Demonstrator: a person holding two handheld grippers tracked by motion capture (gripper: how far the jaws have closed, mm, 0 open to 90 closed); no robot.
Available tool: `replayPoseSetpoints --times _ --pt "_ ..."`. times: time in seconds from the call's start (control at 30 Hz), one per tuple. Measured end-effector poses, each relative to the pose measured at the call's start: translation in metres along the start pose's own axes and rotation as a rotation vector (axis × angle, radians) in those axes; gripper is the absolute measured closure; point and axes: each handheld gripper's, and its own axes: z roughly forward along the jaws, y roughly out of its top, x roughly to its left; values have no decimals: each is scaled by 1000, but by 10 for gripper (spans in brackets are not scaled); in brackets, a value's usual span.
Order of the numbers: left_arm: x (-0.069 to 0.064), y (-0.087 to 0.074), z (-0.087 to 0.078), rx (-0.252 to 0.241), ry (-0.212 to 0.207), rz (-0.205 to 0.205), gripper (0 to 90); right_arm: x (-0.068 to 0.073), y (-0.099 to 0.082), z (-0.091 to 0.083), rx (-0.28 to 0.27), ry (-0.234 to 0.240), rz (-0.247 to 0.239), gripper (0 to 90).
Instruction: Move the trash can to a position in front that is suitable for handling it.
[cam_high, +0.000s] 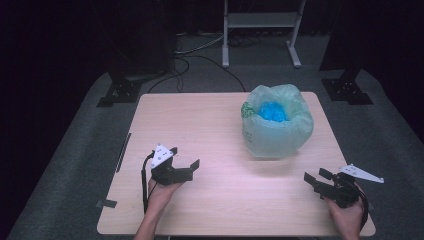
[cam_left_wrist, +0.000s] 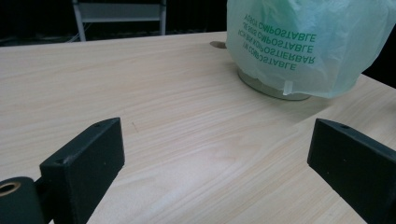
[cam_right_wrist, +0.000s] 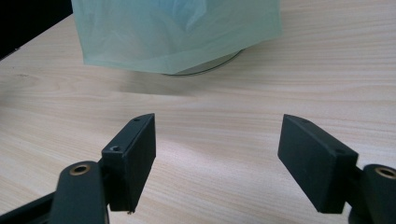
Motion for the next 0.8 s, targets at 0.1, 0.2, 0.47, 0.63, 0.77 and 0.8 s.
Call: replayPoseSetpoints --times 0.1,0.2,0.47,0.63,0.77,0.8 --pt "1 1 -1 -4 9 -4 27 -1 0 2 5 6 7 266" --pt "1 1 -1 -2 17 0 27 -3 0 4 10 7 9 261" --pt "-2 1 -2 0 13 24 26 -1 5 4 -3 4 10 260" --pt "1 -1 -2 1 11 12 26 3 12 7 -15 5 16 260" --pt "4 -1 -3 -4 13 -1 26 3 21 18 0 -6 11 260" --pt "4 -1 -3 -4 13 -1 26 2 23 20 5 -5 12 260"
